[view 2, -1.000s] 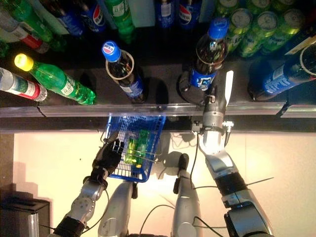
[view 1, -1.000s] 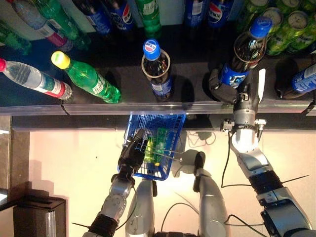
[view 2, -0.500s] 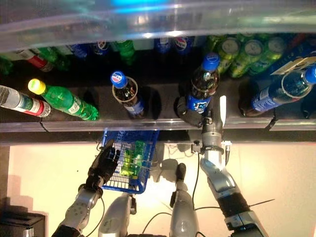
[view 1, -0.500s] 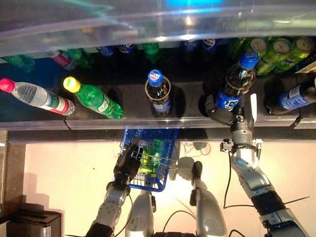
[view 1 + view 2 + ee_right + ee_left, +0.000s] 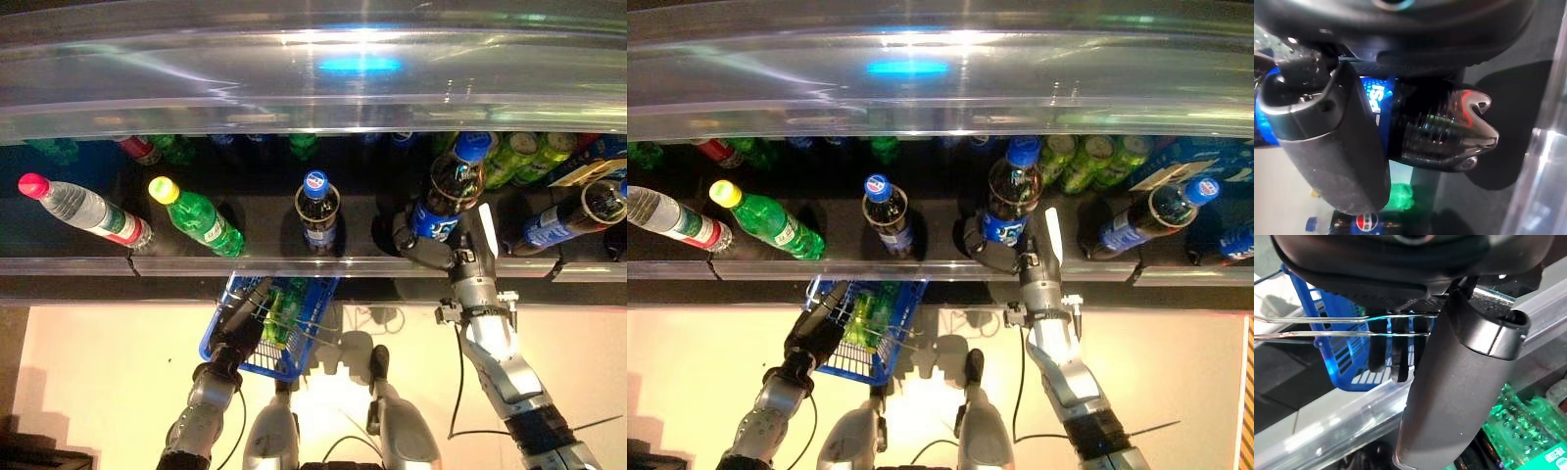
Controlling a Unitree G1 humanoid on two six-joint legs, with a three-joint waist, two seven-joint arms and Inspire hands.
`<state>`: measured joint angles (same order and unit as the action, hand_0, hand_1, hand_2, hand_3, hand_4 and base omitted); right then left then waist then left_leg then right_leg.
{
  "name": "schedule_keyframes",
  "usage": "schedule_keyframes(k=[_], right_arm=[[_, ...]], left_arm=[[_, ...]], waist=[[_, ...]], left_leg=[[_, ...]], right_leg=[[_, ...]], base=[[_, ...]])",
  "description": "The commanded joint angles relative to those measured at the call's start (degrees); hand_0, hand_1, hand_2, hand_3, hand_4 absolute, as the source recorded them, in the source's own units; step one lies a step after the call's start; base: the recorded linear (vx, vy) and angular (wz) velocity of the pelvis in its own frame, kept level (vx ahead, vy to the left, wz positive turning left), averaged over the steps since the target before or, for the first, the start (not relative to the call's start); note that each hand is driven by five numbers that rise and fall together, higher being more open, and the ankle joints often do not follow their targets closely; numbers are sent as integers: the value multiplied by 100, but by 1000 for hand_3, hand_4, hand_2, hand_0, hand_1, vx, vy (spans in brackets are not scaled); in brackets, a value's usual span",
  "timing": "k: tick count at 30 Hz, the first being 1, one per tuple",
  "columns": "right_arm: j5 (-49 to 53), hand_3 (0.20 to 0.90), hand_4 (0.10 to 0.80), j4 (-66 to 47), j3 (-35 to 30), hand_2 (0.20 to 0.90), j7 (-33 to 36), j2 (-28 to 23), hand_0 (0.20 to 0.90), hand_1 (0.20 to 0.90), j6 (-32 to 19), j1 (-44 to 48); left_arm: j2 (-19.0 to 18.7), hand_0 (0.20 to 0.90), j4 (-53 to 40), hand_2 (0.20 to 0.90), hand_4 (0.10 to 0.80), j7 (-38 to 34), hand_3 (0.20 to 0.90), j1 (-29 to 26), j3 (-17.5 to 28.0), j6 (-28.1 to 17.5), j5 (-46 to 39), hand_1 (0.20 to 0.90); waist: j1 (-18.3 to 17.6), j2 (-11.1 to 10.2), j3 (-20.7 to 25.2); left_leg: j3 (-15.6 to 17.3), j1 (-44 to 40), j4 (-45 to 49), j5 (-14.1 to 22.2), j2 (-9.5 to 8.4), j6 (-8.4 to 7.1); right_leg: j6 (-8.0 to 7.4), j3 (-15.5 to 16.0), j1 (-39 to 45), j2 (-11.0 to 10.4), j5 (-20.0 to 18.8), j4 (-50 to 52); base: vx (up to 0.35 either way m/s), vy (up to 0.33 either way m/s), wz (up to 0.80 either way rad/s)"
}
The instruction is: Pick up the drink and place into the basket.
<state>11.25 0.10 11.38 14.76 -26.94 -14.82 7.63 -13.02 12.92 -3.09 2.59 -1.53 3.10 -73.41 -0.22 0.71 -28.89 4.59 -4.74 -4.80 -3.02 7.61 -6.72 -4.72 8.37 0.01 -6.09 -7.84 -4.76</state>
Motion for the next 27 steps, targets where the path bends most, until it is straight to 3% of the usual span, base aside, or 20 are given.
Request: schedule_keyframes(k=[1, 12, 27], right_arm=[[-36, 200, 100, -927, -260, 300, -204, -39, 300, 300, -598, -242], [278, 200, 100, -906, -435, 300, -905, -72, 300, 300, -360, -1086], [598, 200, 100, -942, -77, 300, -1354, -279, 300, 300, -496, -1159]], left_arm=[[-302, 300, -1412, 300, 100, 748, 200, 220, 126, -185, 153, 300], [-359, 300, -1503, 300, 100, 863, 200, 605, 540, -40, 206, 300], [-579, 300, -1571, 300, 100, 674, 200, 690, 441, 26, 469, 300]], waist=[[-37, 64, 1896], [-122, 7, 2043], [-24, 27, 2107]], left_leg=[[8, 309, -20, 22, -4, 95], [35, 83, -20, 95, 95, 71], [-280, 97, -20, 114, -5, 89]], right_leg=[[-272, -172, 315, -212, 608, 125], [-249, -160, 524, -183, 823, 217], [-221, -207, 593, -186, 920, 270]], base=[[83, 28, -7], [66, 24, -4], [-1, 2, 1]])
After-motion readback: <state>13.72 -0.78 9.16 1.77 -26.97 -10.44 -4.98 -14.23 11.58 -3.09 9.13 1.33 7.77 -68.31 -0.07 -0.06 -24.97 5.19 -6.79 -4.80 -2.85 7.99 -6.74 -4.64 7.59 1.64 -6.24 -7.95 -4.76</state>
